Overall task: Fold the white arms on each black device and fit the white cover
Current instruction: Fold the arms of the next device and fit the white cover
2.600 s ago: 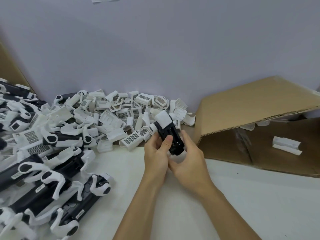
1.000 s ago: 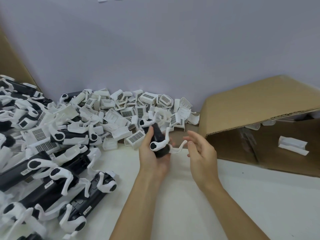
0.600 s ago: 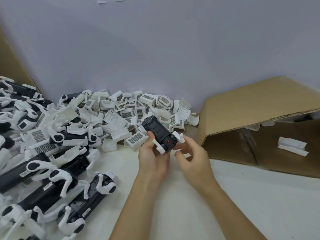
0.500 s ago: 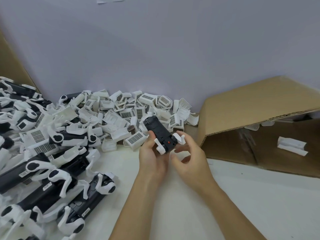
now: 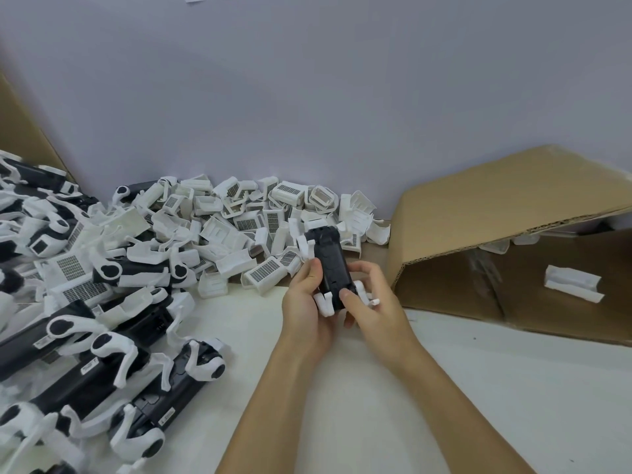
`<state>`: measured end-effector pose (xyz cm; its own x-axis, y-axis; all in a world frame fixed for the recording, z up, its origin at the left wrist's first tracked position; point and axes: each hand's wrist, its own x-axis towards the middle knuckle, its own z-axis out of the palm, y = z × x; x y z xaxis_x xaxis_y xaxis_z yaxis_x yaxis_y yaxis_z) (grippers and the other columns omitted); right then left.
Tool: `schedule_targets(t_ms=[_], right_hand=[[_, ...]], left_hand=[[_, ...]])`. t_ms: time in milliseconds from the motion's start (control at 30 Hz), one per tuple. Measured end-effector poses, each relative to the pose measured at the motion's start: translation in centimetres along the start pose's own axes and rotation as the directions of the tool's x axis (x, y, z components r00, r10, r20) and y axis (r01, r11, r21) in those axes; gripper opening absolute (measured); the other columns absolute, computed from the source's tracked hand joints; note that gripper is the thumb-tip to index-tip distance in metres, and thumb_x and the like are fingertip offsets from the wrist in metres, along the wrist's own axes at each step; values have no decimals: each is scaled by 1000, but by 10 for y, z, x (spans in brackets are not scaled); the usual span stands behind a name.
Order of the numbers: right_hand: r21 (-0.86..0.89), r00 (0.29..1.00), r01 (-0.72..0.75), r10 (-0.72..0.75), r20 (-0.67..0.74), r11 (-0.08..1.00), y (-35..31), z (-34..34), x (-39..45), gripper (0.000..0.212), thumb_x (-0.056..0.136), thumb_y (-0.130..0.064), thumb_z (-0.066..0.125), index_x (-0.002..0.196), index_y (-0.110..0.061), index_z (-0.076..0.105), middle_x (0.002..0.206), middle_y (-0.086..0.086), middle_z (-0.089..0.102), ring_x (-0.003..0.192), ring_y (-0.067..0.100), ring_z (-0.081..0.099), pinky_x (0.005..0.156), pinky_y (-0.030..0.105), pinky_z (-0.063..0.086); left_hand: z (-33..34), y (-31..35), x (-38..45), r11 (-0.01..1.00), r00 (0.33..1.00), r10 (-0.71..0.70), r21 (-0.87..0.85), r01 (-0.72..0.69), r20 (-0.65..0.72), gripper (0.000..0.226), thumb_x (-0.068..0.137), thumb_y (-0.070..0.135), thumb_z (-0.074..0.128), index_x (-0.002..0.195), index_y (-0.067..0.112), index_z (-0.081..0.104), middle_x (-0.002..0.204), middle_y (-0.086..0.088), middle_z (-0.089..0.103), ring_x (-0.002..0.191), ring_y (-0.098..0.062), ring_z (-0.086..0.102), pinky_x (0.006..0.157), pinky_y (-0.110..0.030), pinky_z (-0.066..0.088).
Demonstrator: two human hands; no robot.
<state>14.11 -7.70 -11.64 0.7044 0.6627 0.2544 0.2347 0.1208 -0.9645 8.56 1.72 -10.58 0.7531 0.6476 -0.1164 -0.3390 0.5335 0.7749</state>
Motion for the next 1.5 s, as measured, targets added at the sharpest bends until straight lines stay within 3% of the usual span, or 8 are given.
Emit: schedule_targets(t_ms=[233, 400, 533, 733, 967, 1133, 1300, 1500], right_hand=[[48, 999, -25, 24, 27, 999, 2, -3, 0, 35, 78, -26, 57, 112, -34, 54, 102, -5, 65, 82, 11, 58, 74, 31, 46], [22, 998, -26, 24, 50, 999, 3, -3, 0, 44, 73, -20, 54, 115, -35, 53, 96, -15, 66, 86, 10, 61, 73, 30, 47], [26, 999, -22, 21, 29, 999, 2, -3, -1, 39, 76, -21, 53, 111, -39, 51, 89, -13, 65, 73, 6, 58, 66, 23, 44], [-20, 998, 54, -53, 20, 998, 1, -5, -2, 36, 91, -7, 57, 116, -33, 51, 92, -14, 67, 82, 12, 65, 69, 20, 52], [32, 999, -35, 34, 40, 999, -5, -3, -4, 39, 77, -28, 55, 115, -34, 50, 97, -7, 65, 84, 5, 60, 70, 14, 45], [61, 998, -37, 34, 56, 997, -2, -5, -2, 40, 74, -23, 54, 112, -35, 50, 95, -6, 64, 80, 8, 56, 74, 22, 41], [44, 996, -15, 12, 83, 999, 1, -5, -1, 46, 72, -17, 51, 114, -34, 50, 81, -22, 63, 66, -4, 52, 62, 10, 40], [17, 998, 7, -8, 59, 1000, 3, -5, -2, 39, 78, -23, 50, 107, -48, 47, 88, -15, 66, 86, 10, 63, 68, 13, 46]], left_hand=[[2, -3, 0, 997, 1000, 7, -73, -8, -18, 27, 91, 30, 56, 97, 12, 75, 95, -19, 68, 85, -38, 64, 85, -51, 48], [2, -2, 2, 992, 1000, -22, -126, 19, -19, 60, 85, 33, 57, 134, -1, 54, 116, -27, 56, 103, -44, 53, 106, -65, 36], [1, -2, 0, 998, 999, 5, -55, -3, 48, 29, 97, 28, 50, 110, 8, 68, 104, -21, 64, 94, -37, 61, 87, -49, 52], [-2, -3, 4, 998, 998, 17, -66, -13, 62, 45, 77, 37, 62, 113, 11, 70, 102, -18, 69, 91, -36, 67, 95, -58, 49], [-4, -6, 5, 998, 995, 29, -61, -23, 95, 29, 78, 34, 61, 93, 16, 78, 89, -13, 73, 75, -29, 72, 63, -38, 60], [-2, -4, 3, 999, 994, 37, -24, -35, 101, 29, 79, 33, 59, 92, 14, 75, 88, -14, 72, 74, -29, 72, 61, -37, 60], [0, -1, 1, 999, 998, 26, -23, -25, 63, 46, 79, 35, 59, 115, 7, 66, 107, -23, 63, 91, -37, 63, 78, -45, 53], [-2, -2, 1, 998, 992, 46, 42, -51, 121, 28, 90, 33, 54, 91, 17, 77, 89, -11, 73, 75, -25, 71, 65, -33, 59]])
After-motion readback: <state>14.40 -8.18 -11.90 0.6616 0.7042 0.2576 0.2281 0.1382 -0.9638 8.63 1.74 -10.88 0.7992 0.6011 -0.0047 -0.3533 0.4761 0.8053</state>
